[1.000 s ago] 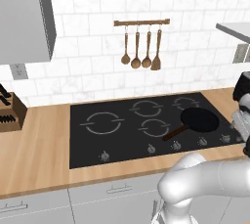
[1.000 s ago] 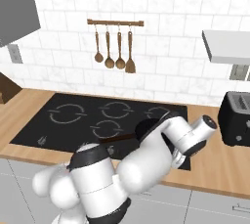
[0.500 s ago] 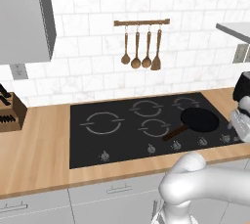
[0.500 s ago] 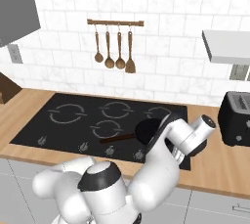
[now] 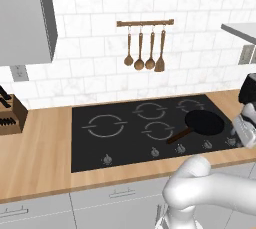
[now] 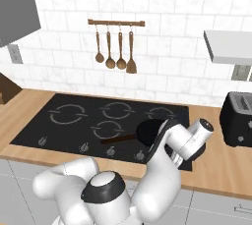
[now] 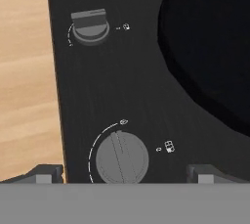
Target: Turn off the front right burner of the stove.
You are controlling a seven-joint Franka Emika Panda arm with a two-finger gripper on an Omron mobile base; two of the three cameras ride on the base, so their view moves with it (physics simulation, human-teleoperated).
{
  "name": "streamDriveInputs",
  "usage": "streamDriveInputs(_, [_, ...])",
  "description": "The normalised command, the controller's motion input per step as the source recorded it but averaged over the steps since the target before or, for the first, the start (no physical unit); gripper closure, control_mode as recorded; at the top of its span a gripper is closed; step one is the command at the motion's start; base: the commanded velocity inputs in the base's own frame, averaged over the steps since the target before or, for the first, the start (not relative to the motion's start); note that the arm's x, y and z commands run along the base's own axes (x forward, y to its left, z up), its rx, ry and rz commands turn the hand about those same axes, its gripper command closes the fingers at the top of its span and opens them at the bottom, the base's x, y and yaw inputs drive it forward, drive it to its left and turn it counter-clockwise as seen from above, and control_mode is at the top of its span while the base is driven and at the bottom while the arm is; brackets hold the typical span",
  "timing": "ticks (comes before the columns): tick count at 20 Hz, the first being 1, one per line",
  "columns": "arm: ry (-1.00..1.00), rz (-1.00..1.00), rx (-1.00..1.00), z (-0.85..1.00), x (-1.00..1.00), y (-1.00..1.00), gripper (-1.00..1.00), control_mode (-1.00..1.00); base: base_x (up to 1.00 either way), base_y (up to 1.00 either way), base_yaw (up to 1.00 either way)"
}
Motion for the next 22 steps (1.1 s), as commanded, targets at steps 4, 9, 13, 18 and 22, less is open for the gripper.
streamDriveInputs(4, [0.02, 0.00, -0.02, -0.15, 0.09, 0.00, -1.00, -1.00, 0.00, 0.00, 0.00])
streamDriveInputs(9, [0.07, 0.00, -0.01, -0.07, 0.28, 0.00, -1.00, -1.00, 0.00, 0.00, 0.00])
streamDriveInputs(13, [0.07, 0.00, 0.00, -0.02, 0.15, 0.00, -1.00, -1.00, 0.00, 0.00, 0.00])
streamDriveInputs(18, [0.01, 0.00, 0.00, 0.00, 0.00, 0.00, -1.00, -1.00, 0.00, 0.00, 0.00])
streamDriveInputs(22, [0.00, 0.00, 0.00, 0.00, 0.00, 0.00, 1.00, -1.00, 0.00, 0.00, 0.00])
